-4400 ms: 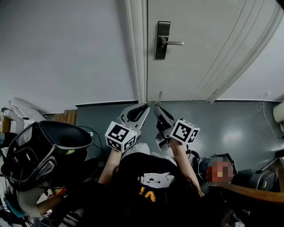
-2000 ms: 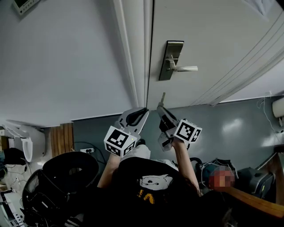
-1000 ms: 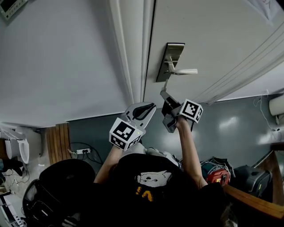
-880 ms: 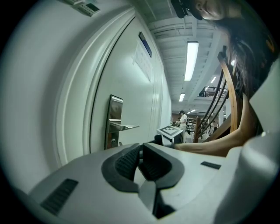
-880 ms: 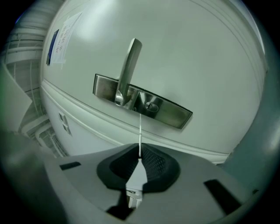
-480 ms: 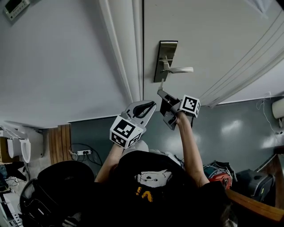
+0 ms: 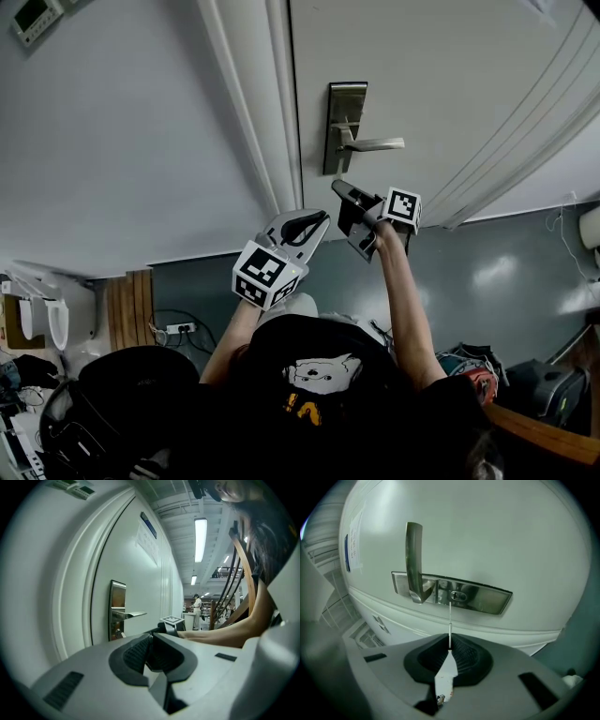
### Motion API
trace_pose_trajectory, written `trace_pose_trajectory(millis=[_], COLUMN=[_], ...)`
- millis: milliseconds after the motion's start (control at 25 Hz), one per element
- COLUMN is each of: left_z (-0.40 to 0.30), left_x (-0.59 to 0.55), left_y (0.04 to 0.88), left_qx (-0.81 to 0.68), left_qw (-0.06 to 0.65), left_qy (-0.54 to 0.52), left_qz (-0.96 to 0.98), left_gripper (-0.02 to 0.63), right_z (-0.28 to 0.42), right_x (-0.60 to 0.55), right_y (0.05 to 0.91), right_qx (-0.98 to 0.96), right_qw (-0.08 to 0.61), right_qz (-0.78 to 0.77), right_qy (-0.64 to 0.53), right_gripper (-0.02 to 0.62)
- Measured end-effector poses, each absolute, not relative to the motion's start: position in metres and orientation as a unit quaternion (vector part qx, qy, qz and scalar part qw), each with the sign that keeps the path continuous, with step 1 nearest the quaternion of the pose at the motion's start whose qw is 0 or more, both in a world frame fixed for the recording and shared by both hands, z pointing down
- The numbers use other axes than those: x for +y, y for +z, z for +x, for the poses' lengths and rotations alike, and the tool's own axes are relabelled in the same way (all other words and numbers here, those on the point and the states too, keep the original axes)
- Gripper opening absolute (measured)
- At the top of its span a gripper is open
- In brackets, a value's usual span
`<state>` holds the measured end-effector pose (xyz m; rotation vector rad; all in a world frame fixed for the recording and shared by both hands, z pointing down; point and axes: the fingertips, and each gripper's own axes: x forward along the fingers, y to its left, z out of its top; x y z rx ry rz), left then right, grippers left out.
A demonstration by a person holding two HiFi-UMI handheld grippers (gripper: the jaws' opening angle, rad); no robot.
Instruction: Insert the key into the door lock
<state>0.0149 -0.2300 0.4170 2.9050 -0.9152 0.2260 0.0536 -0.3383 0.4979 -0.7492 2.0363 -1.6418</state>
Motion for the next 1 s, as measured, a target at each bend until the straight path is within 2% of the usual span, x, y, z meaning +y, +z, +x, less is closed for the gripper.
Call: trace_pose_trajectory(millis=[1000], left_z=[0.015], left_x=[-0.234], left_y=[0.446], left_qx=[-0.323], left_qw=[0.058], left_qy=[0.097], left_qz=[0.94], left_gripper=[0.028], right_z=[0.06], right_x=[-0.377], right_y=[0.505], right_qx=[0.701], right_qw=[0.24], right_qz=[-0.179], right_qy=[-0.648], right_gripper=[0.017])
